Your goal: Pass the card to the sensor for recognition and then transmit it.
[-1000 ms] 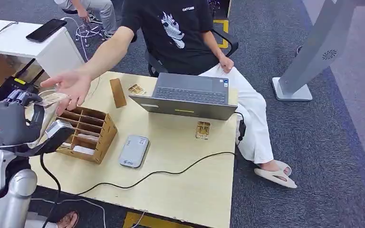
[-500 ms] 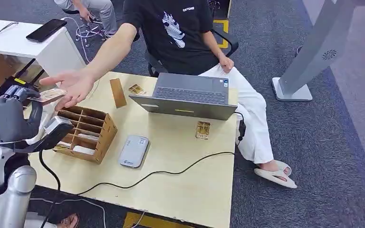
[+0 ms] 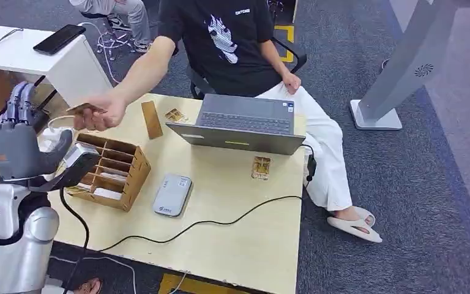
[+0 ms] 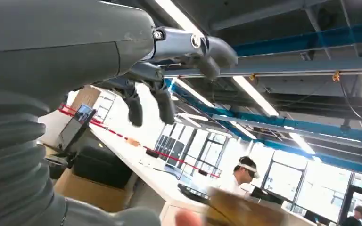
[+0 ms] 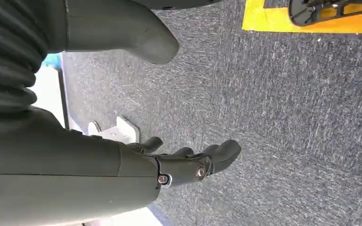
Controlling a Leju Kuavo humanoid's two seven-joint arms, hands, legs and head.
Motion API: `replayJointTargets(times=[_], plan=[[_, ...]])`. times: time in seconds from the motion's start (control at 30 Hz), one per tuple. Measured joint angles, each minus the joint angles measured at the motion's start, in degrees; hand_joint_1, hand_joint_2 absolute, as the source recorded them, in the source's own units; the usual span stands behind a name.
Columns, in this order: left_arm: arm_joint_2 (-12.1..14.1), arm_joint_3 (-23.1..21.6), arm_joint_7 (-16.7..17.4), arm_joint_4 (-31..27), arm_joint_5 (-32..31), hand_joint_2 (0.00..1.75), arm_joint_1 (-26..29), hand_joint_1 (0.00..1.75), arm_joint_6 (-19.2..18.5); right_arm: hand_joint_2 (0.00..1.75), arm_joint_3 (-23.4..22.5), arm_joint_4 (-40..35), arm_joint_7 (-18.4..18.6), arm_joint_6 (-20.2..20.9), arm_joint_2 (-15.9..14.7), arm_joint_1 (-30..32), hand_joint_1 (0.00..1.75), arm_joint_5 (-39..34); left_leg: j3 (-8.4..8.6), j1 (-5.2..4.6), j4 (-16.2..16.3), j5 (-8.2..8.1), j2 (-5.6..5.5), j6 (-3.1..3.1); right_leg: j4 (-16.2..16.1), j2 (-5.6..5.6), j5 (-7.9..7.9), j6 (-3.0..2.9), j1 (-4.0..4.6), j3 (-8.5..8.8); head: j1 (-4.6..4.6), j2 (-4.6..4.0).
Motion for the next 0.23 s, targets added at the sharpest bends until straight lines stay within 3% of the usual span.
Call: replayJointTargets(times=[0.23], plan=[[-0.8, 0.0, -0.2, 0.0, 0.3, 1.75, -0.1, 0.0, 0.5, 1.75, 0.4, 0.0, 0.1, 0.1, 0.0, 0.0, 0.0, -0.1, 0.0, 0.0, 0.0, 0.0, 0.0, 0.0, 0.0, 0.0, 0.0, 0.0, 0.0, -0.01, 0.0, 0.0]])
